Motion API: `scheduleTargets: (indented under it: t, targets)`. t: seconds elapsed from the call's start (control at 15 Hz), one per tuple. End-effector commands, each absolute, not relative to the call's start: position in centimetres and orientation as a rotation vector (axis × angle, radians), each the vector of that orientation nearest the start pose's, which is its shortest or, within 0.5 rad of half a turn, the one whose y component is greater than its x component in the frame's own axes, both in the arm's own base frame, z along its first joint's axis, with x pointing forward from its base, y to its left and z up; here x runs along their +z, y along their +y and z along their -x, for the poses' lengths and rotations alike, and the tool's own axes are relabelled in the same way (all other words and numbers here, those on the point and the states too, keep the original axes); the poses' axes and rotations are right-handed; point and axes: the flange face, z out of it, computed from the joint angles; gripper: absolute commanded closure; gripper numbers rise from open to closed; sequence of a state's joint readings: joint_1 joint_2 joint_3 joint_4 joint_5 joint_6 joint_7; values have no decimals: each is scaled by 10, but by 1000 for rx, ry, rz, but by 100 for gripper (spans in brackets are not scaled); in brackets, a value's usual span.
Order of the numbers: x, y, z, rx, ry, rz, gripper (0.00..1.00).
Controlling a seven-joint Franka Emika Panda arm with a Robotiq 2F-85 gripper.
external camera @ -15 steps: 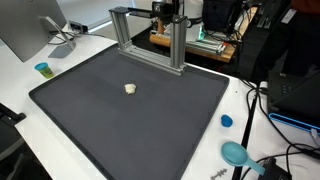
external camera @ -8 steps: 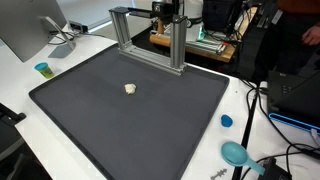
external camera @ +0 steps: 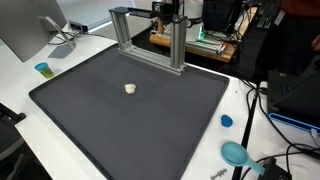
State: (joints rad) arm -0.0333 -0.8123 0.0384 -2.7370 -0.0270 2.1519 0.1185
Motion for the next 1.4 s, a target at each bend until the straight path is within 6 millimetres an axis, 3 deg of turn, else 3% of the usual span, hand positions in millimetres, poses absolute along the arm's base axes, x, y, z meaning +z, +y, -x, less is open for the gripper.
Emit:
scheduleTargets:
  t: [0.0,0.27,0.6,1.0,1.33]
  targets:
    - [462,9,-332,-367,207,3163,0]
    - [452,16,-335,-335,233,3160,0]
    - [448,-1,-335,-274,220,3097,0]
    - [455,-4,-332,-293,204,3047,0]
    - [473,-1,-323,-325,197,3083,0]
